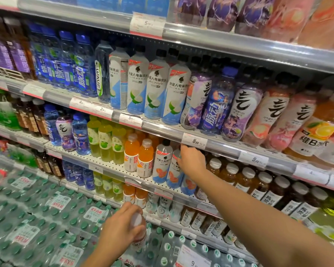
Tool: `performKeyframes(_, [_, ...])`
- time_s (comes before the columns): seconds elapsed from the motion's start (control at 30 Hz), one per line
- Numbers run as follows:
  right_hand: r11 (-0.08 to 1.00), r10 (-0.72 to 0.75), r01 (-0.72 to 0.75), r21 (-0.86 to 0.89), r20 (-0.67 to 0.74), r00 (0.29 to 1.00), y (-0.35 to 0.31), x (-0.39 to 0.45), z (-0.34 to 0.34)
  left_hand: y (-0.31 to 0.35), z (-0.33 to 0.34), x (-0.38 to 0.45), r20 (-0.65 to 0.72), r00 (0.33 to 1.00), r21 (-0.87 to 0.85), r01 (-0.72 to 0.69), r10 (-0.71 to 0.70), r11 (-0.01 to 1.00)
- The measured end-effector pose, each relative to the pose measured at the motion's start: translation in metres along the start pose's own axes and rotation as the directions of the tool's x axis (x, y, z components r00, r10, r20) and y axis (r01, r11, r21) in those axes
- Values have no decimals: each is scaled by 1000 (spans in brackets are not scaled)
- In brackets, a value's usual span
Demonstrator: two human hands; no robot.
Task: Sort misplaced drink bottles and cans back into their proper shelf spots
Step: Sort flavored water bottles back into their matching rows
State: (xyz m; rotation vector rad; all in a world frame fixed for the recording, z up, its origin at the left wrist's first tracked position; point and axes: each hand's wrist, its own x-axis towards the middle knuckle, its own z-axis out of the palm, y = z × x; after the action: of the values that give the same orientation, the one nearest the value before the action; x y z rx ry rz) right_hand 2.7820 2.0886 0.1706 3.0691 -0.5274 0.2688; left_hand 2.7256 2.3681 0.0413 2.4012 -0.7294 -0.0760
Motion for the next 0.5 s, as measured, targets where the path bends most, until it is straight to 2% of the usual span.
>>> performKeyframes(0.2, [999, -48, 48, 0, 11, 999, 2, 4, 0, 14, -4, 5, -2, 1000, -9, -19, 19, 1000])
performKeyframes(0.37, [972, -86, 76, 222, 37, 996, 17, -10, -4, 43, -21, 12, -51, 997, -31, -63, 62, 998])
performKeyframes(0.5, [904, -87, 92, 418, -29, 996, 37, -51, -22, 64, -33, 21, -93, 992, -94, -97, 89, 991])
